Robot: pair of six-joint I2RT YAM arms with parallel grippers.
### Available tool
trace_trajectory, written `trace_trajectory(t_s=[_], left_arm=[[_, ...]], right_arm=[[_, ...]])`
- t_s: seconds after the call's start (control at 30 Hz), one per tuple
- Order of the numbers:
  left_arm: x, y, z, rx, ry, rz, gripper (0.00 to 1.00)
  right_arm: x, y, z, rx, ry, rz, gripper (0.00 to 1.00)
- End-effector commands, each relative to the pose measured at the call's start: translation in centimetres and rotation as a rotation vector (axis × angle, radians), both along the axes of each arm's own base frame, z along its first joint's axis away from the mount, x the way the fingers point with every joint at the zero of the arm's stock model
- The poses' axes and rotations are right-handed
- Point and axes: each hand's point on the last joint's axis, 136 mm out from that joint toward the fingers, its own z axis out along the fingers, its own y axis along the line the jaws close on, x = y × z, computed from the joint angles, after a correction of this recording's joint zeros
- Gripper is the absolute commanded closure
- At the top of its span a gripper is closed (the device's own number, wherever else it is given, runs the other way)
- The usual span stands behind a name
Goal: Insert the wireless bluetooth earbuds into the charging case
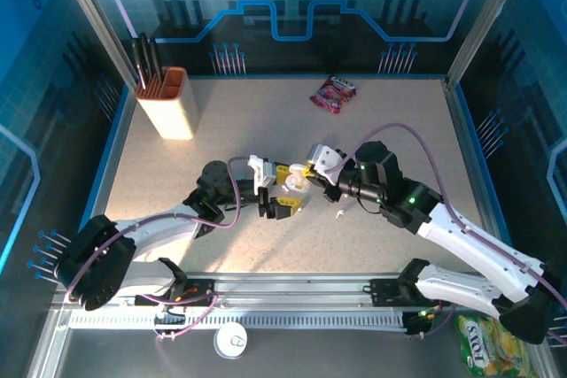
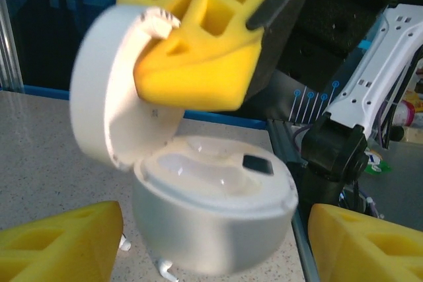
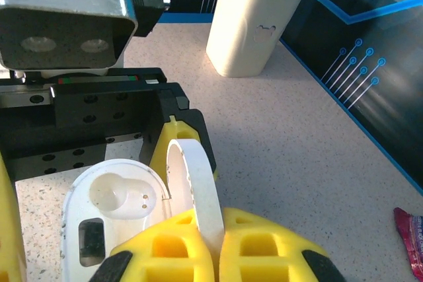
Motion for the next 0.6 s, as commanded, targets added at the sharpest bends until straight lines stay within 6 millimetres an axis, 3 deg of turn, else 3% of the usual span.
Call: trace_trajectory(t_s=[0.0,0.3,0.47,0.57], left_arm=[[0.16,-0.12,1.04,-0.034,-0.026,0.003,0.30],[-0.11,-0.20,1.06,-0.036,-0.023,-0.017,0.44],[-0.15,-0.26,1.05,-0.038,-0.024,-0.022,0.45],[-0.22,-0.32,0.99,-0.036,-0.021,-0.029,0.54]], right_arm=[[0.23,0.35,0.47,-0.006,-0.041,0.002,1.00],[0.19,0.57,-0.07,-0.022,-0.023,0.013,1.00],[0.00,0.73,-0.10,-0.020,-0.017,0.026,1.00],[-0.01,0.73,-0.16,-0.021,-0.014,0.026,1.00]])
